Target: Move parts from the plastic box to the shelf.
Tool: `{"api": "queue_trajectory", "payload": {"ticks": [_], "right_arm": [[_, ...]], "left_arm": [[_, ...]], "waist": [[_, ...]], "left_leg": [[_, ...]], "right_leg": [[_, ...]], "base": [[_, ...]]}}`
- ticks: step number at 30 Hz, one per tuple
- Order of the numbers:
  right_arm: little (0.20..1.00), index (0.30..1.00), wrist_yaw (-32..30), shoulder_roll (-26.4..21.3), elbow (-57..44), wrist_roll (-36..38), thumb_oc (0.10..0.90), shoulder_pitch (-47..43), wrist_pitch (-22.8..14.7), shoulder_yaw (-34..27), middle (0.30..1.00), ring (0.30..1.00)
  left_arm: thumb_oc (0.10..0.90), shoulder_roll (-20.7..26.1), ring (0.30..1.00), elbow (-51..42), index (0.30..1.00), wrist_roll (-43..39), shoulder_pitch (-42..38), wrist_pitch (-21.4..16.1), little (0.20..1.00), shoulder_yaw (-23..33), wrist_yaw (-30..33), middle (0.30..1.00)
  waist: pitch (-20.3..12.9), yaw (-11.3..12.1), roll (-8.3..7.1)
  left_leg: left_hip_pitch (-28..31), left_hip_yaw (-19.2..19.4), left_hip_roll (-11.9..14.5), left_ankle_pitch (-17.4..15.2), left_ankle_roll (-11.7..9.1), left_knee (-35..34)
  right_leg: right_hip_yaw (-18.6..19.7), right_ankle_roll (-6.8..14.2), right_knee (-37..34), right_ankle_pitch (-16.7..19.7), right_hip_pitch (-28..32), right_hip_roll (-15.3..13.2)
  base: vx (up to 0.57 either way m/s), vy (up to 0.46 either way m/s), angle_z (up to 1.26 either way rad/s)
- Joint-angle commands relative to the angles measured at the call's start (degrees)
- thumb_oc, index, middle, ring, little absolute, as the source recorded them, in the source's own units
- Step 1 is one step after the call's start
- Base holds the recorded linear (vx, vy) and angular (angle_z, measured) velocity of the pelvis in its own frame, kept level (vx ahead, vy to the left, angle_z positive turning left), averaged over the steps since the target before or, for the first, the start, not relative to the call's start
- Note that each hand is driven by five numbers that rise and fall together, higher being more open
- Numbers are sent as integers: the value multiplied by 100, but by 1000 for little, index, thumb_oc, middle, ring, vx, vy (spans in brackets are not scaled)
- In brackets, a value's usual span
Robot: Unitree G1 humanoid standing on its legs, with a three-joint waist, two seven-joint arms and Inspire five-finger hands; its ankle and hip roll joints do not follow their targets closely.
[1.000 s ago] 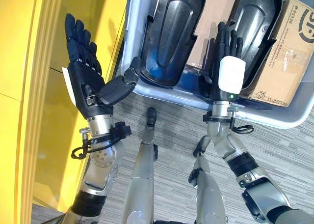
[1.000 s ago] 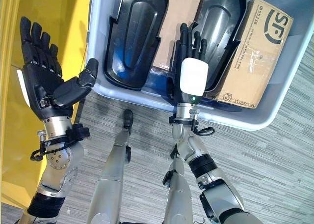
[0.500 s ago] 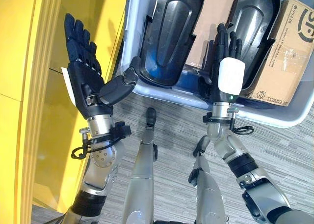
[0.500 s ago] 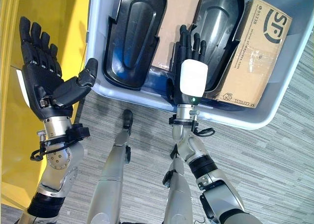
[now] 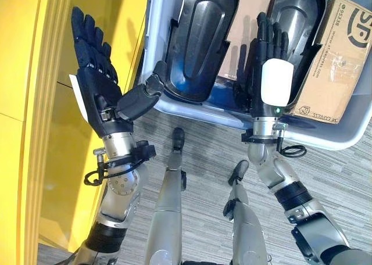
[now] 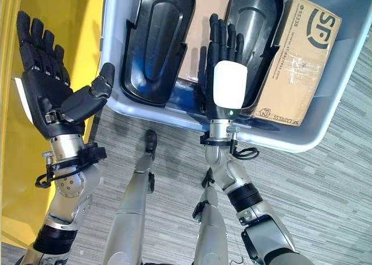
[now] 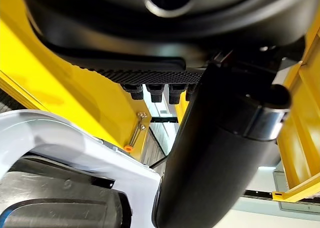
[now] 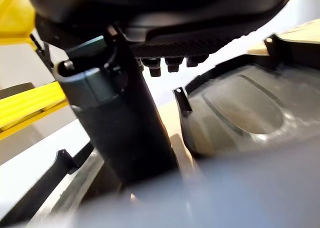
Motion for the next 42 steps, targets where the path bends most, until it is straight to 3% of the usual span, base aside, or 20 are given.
{"api": "queue_trajectory", "payload": {"ticks": [1,11,23,24,32,42], "right_arm": [[1000,1000,-457,-326,-644,-290,900,-377,-198,-264,1000,1000],[1000,1000,-406,-571,-1204,-377,900,-573,-298,-566,1000,1000],[1000,1000,47,-268,-2302,393,900,740,-925,-850,1000,1000],[1000,1000,277,-248,-2564,716,900,1107,-1130,-872,1000,1000],[1000,1000,865,-558,-3088,1132,900,1991,-1508,-946,1000,1000],[1000,1000,1108,-745,-3055,1175,900,2282,-1551,-877,1000,1000]], "left_arm": [[900,123,1000,-906,1000,359,-174,-659,1000,306,42,1000],[900,88,1000,-845,1000,263,-280,-671,1000,316,-89,1000],[900,48,1000,-863,1000,428,-121,-524,1000,488,20,1000],[900,68,1000,-947,1000,410,9,-500,1000,588,11,1000],[900,177,1000,-1252,1000,384,400,-519,1000,925,-83,1000],[900,209,1000,-1322,1000,382,560,-543,1000,1072,-54,1000]], "waist": [[-82,-91,266],[-82,-55,233],[-82,-316,67],[-82,-395,8],[-82,-546,-145],[-82,-582,-214]], "left_leg": [[-249,150,4,-366,-110,369],[-199,139,2,-381,-105,381],[-179,188,70,-357,-85,330],[-177,201,89,-350,-79,318],[-151,224,154,-365,-90,326],[-150,217,184,-369,-104,355]], "right_leg": [[11,-18,109,-803,1386,105],[2,-36,111,-846,1472,115],[75,-41,109,-814,1405,138],[100,-41,118,-813,1378,148],[152,-26,113,-793,1387,193],[148,-12,104,-786,1422,226]], "base": [[0,0,0],[0,0,0],[0,0,0],[0,0,0],[1,-4,-1],[1,-5,-1]]}}
